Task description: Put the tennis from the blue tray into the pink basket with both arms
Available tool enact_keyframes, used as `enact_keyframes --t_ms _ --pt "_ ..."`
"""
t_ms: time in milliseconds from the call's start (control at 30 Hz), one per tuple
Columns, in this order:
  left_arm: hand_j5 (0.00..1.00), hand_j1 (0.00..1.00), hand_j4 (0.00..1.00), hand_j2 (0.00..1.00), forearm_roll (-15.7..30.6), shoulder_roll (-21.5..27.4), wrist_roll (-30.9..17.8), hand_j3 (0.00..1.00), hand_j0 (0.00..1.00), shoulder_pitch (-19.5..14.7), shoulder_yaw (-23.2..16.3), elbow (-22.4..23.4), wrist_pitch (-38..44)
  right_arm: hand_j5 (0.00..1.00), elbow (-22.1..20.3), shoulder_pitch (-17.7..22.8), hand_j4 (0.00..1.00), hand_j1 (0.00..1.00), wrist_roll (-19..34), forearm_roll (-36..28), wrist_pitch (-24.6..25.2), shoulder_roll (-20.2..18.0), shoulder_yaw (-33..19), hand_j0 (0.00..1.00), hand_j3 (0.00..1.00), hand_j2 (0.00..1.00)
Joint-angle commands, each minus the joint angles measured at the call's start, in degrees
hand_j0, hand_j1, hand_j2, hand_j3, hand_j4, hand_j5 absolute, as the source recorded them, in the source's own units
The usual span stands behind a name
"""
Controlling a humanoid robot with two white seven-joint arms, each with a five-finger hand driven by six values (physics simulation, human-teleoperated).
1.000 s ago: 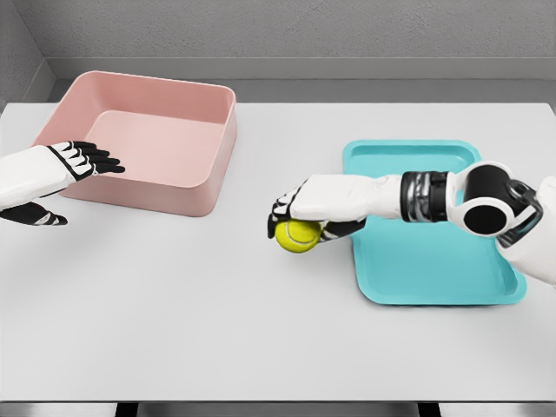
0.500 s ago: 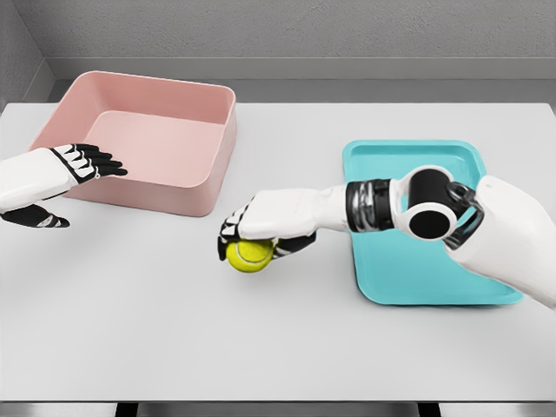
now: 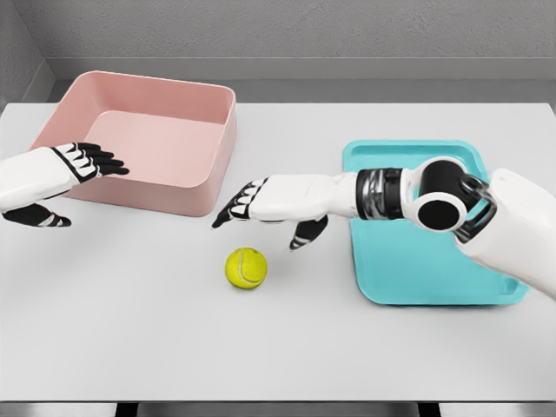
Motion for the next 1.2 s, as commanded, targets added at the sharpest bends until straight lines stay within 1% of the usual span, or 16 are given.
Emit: enact_keyframes --t_ms 0,67,100,200,233,300,333,400,500,567,633,700,833,867,900,1167 --pt "1.0 1.0 1.0 1.0 0.38 -0.05 -0.03 1.0 1.0 0.0 -0.32 -0.74 0.05 1.0 -0.03 0.09 1.0 1.0 -0.03 -0.16 -2.18 -4.41 -7.23 1.0 1.0 1.0" --pt "1.0 1.0 1.0 1.0 0.29 -0.22 -0.03 1.0 1.0 0.7 -0.49 -2.76 0.05 1.0 -0.03 1.32 1.0 1.0 -0.03 -0.16 -3.33 -8.54 -13.73 1.0 1.0 1.0" --pt "1.0 1.0 1.0 1.0 -0.93 -0.57 -0.38 1.0 1.0 0.88 -0.58 -4.17 0.05 1.0 -0.03 3.16 1.0 1.0 -0.03 -0.16 -5.17 -10.74 -17.16 1.0 1.0 1.0" --pt "1.0 1.0 1.0 1.0 -3.66 -3.83 -0.47 1.0 1.0 0.97 -1.37 -7.16 0.05 1.0 0.67 13.71 1.0 1.0 -0.03 -0.34 -11.67 -16.36 -30.69 1.0 1.0 1.0" --pt "1.0 1.0 1.0 1.0 -3.84 -4.88 -0.55 1.0 1.0 2.29 -1.46 -7.68 0.05 1.0 1.82 17.48 1.0 1.0 -0.03 -0.42 -14.4 -17.07 -34.74 1.0 1.0 1.0" --pt "1.0 1.0 1.0 1.0 -3.84 -7.25 -3.63 1.0 1.0 2.46 -1.55 -8.21 0.05 1.0 3.84 24.96 1.0 1.0 -0.03 -0.6 -20.2 -17.86 -43.44 1.0 1.0 1.0" --pt "1.0 1.0 1.0 1.0 -3.93 -7.52 -4.24 1.0 1.0 2.46 -1.72 -8.3 0.05 1.0 3.93 27.51 1.0 1.0 -0.03 -0.6 -21.96 -17.95 -46.08 1.0 1.0 1.0" --pt "1.0 1.0 1.0 1.0 -5.77 -9.8 -5.47 1.0 1.0 2.37 -2.51 -8.92 0.05 1.0 4.1 32.08 1.0 1.0 -0.03 -0.51 -22.77 -17.95 -49.95 1.0 1.0 1.0" --pt "1.0 1.0 1.0 1.0 -9.11 -12.97 -5.83 1.0 1.0 1.94 -3.39 -9.27 0.05 1.0 4.81 33.31 1.0 1.0 -0.03 -0.6 -22.77 -17.86 -51.27 1.0 1.0 1.0" --pt "1.0 1.0 1.0 1.0 -9.64 -14.64 -8.64 1.0 1.0 1.41 -3.74 -9.27 0.05 1.0 4.98 33.4 1.0 1.0 -0.03 -0.6 -22.77 -17.51 -51.27 1.0 1.0 1.0" --pt "1.0 1.0 1.0 1.0 -11.92 -16.04 -8.82 1.0 1.0 0.44 -4.09 -9.27 0.05 1.0 4.46 33.31 1.0 1.0 -0.03 -0.6 -22.77 -17.24 -51.01 1.0 1.0 1.0" --pt "1.0 1.0 1.0 1.0 -13.77 -18.24 -8.82 1.0 1.0 -3.69 -9.54 -9.27 0.05 1.0 4.45 33.22 1.0 1.0 -0.03 -0.69 -22.77 -17.16 -51.01 1.0 1.0 1.0" --pt "1.0 1.0 1.0 1.0 -16.58 -20.88 -8.9 1.0 1.0 -7.12 -13.85 -9.18 0.05 1.0 4.37 33.14 1.0 1.0 -0.03 -0.6 -22.77 -17.16 -50.83 1.0 1.0 1.0" --pt "1.0 1.0 1.0 1.0 -16.67 -20.97 -9.25 1.0 1.0 -7.82 -14.46 -9.18 0.05 1.0 4.28 32.96 1.0 1.0 -0.03 -0.6 -22.77 -17.24 -50.83 1.0 1.0 1.0" --pt "1.0 1.0 1.0 1.0 -16.67 -21.23 -11.63 1.0 1.0 -9.14 -15.7 -9.18 0.05 1.0 4.28 32.96 1.0 1.0 -0.03 -0.6 -22.77 -17.16 -50.83 1.0 1.0 1.0" --pt "1.0 1.0 1.0 1.0 -16.5 -21.41 -11.8 1.0 1.0 -12.65 -18.6 -9.27 0.05 1.0 4.19 33.14 1.0 1.0 -0.03 -0.42 -22.77 -17.51 -50.83 1.0 1.0 1.0"
